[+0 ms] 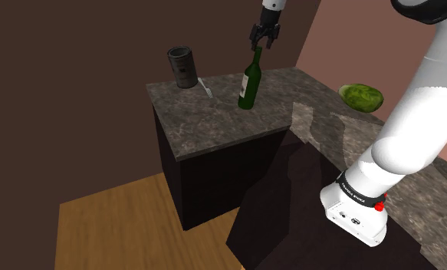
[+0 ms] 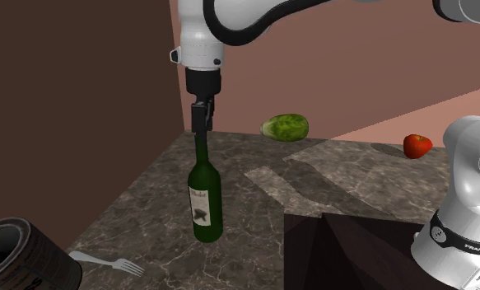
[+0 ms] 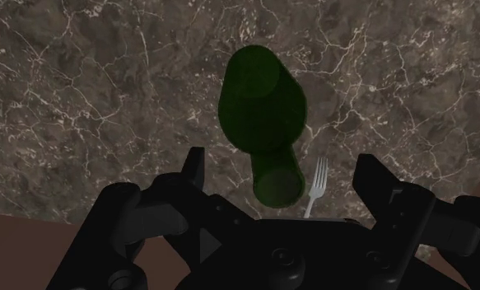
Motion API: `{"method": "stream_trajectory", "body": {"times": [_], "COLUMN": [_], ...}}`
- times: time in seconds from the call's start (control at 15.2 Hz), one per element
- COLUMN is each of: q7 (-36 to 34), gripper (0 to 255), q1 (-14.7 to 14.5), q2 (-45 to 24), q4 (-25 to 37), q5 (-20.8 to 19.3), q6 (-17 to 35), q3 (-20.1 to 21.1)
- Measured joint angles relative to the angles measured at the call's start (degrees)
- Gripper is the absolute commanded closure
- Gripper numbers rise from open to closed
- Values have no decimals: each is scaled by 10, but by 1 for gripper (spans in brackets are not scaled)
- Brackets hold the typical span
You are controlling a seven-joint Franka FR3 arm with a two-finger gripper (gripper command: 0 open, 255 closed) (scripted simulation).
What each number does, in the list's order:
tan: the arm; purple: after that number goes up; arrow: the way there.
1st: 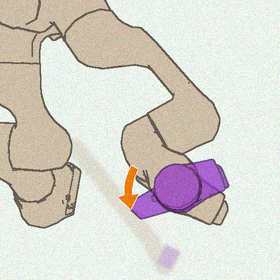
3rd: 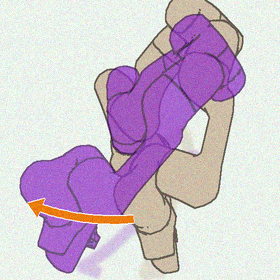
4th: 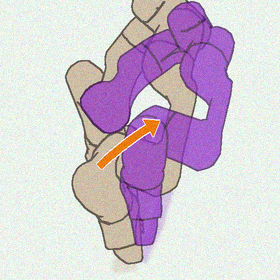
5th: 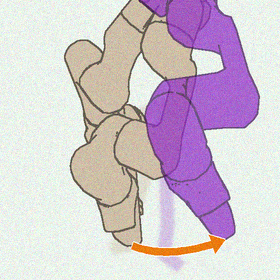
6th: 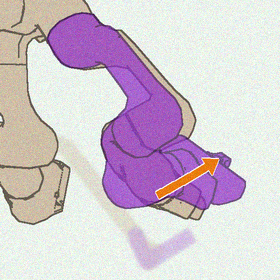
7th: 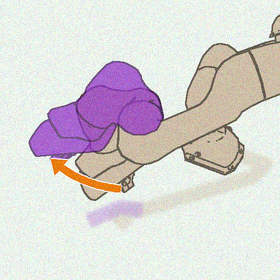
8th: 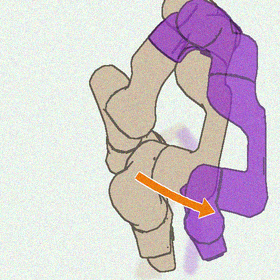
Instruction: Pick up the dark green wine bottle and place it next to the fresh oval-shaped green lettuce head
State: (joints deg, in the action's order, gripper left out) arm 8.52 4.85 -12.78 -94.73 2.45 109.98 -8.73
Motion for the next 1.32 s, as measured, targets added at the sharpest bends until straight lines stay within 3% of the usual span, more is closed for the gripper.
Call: {"method": "stream_trajectory", "body": {"times": [0.66, 0.73, 1.32], "q7": [1, 1, 1], "gripper": [0, 255, 255], "q1": [0, 0, 0], "q2": [-9, -9, -9], "q4": [-24, -24, -24], "q5": [2, 2, 2], "q6": [33, 33, 33], "q3": [1, 1, 1]}}
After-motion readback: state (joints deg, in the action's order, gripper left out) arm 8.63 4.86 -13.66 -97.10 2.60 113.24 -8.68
